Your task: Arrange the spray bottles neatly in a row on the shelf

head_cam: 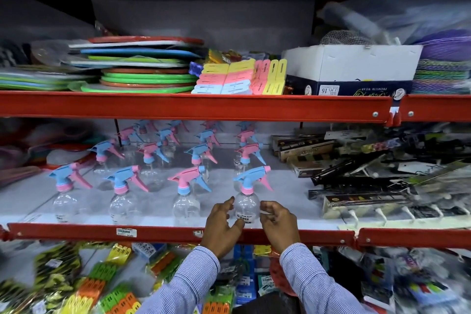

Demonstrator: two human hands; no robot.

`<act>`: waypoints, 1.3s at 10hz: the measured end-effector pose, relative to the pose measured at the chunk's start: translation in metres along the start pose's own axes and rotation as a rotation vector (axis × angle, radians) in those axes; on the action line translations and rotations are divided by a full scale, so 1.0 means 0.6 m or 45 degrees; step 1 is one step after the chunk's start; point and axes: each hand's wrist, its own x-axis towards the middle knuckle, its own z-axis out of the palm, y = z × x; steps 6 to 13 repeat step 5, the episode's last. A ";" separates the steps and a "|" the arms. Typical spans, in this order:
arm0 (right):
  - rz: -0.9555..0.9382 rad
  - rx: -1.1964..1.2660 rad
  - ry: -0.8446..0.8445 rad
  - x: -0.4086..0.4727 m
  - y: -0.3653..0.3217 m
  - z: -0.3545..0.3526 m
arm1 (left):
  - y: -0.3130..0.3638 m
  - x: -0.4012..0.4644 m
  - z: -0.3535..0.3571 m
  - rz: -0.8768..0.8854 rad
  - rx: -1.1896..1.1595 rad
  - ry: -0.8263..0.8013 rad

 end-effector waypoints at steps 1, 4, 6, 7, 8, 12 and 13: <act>0.009 0.003 -0.007 -0.002 -0.003 -0.002 | 0.001 -0.001 -0.001 -0.013 -0.004 -0.015; -0.015 0.013 -0.014 -0.006 -0.002 -0.004 | -0.004 -0.003 0.002 0.009 0.002 -0.007; -0.048 0.071 0.089 -0.012 -0.002 -0.010 | -0.005 -0.011 0.000 0.113 0.025 0.113; -0.048 0.071 0.089 -0.012 -0.002 -0.010 | -0.005 -0.011 0.000 0.113 0.025 0.113; -0.048 0.071 0.089 -0.012 -0.002 -0.010 | -0.005 -0.011 0.000 0.113 0.025 0.113; -0.048 0.071 0.089 -0.012 -0.002 -0.010 | -0.005 -0.011 0.000 0.113 0.025 0.113; -0.048 0.071 0.089 -0.012 -0.002 -0.010 | -0.005 -0.011 0.000 0.113 0.025 0.113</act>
